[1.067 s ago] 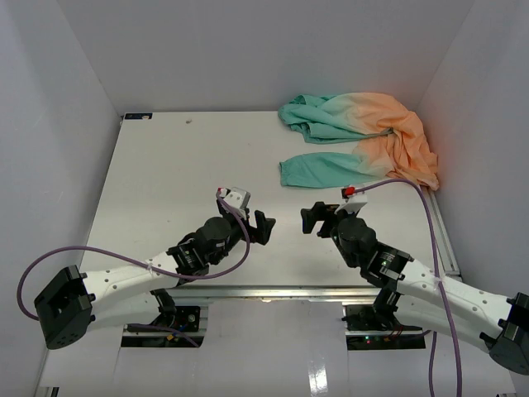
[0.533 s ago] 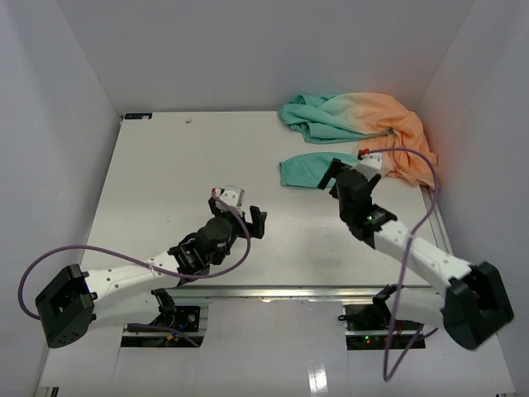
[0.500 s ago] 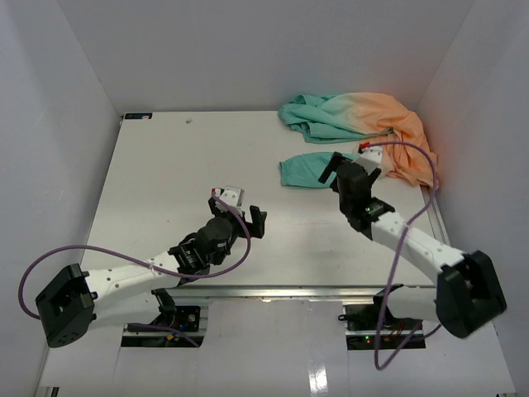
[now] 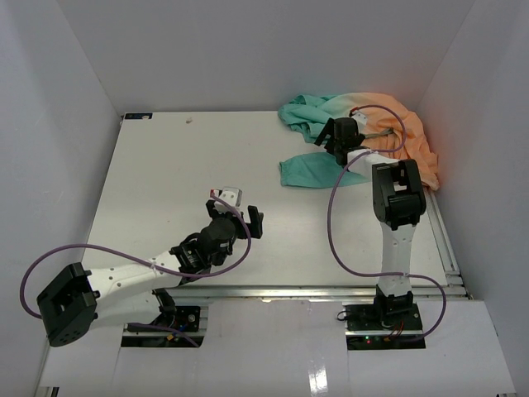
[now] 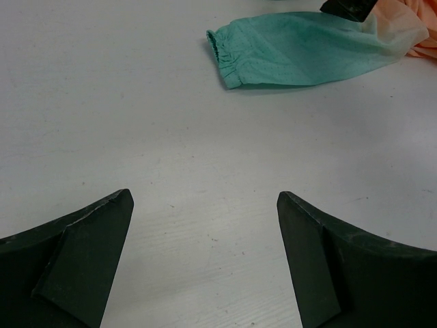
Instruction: Zip up the jacket
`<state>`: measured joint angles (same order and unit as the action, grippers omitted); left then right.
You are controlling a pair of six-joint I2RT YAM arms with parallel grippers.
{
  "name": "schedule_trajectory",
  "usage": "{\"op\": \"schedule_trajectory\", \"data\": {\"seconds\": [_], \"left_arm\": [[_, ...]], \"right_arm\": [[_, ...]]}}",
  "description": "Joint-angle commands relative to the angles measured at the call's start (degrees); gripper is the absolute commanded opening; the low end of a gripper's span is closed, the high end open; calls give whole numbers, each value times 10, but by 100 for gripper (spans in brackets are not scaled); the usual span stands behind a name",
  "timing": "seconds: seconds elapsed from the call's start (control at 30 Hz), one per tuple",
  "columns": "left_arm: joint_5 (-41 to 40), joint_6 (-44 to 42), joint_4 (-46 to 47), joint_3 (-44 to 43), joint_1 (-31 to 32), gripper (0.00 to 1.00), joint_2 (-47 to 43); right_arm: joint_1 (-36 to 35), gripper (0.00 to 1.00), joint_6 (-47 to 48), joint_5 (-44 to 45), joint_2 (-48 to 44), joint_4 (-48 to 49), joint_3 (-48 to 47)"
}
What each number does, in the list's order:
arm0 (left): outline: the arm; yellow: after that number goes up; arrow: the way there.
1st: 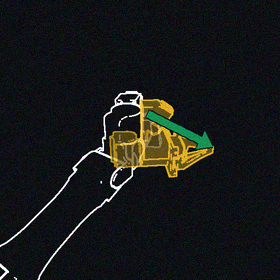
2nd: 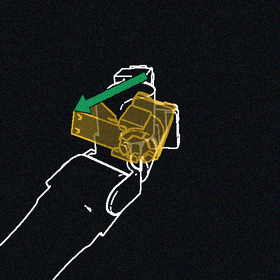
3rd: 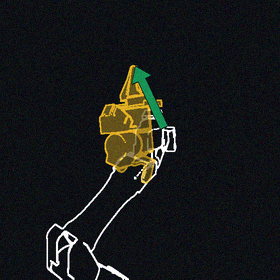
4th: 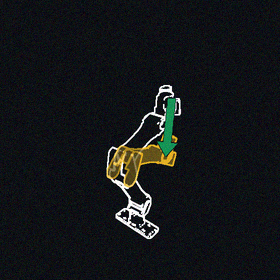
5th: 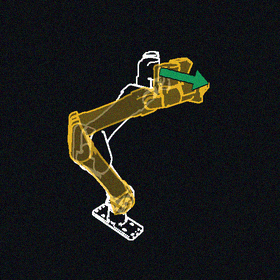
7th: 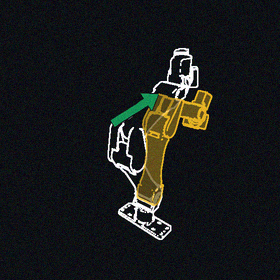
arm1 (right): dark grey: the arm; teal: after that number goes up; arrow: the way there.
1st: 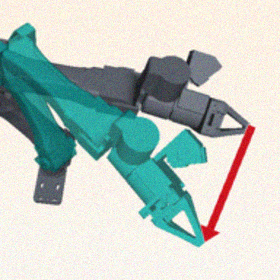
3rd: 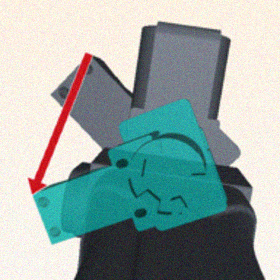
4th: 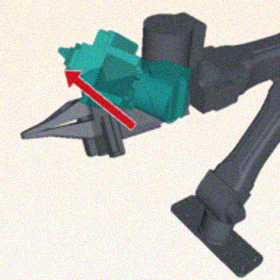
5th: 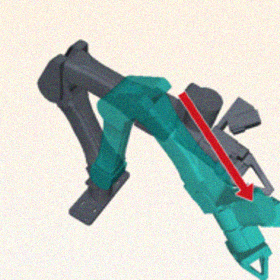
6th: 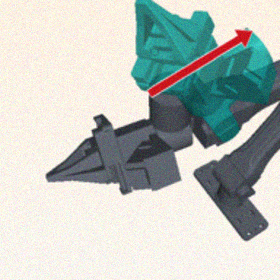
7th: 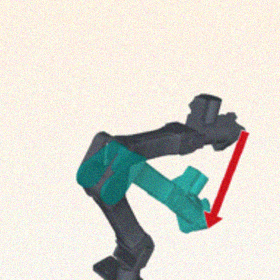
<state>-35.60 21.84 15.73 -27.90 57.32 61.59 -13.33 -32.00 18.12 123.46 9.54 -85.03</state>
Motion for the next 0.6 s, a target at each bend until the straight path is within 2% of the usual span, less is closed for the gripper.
{"op": "schedule_trajectory", "data": {"seconds": [0.0,0.07,0.17,0.4,0.5,0.57], "left_arm": [[23,22,-10,-13,2,98,-15],[38,27,-6,-12,2,98,-16],[40,28,-7,-15,2,98,-9],[17,25,-16,-20,2,98,3],[16,25,-17,-20,2,98,1],[16,25,-16,-20,2,98,0]], "right_arm": [[16,96,-4,-75,57,112,-38],[16,95,-2,-74,79,117,-64],[16,94,-47,-57,127,76,-124],[16,96,-142,-86,164,135,-121],[16,67,-153,-87,177,137,-135],[16,40,-150,-95,178,152,-124]]}}
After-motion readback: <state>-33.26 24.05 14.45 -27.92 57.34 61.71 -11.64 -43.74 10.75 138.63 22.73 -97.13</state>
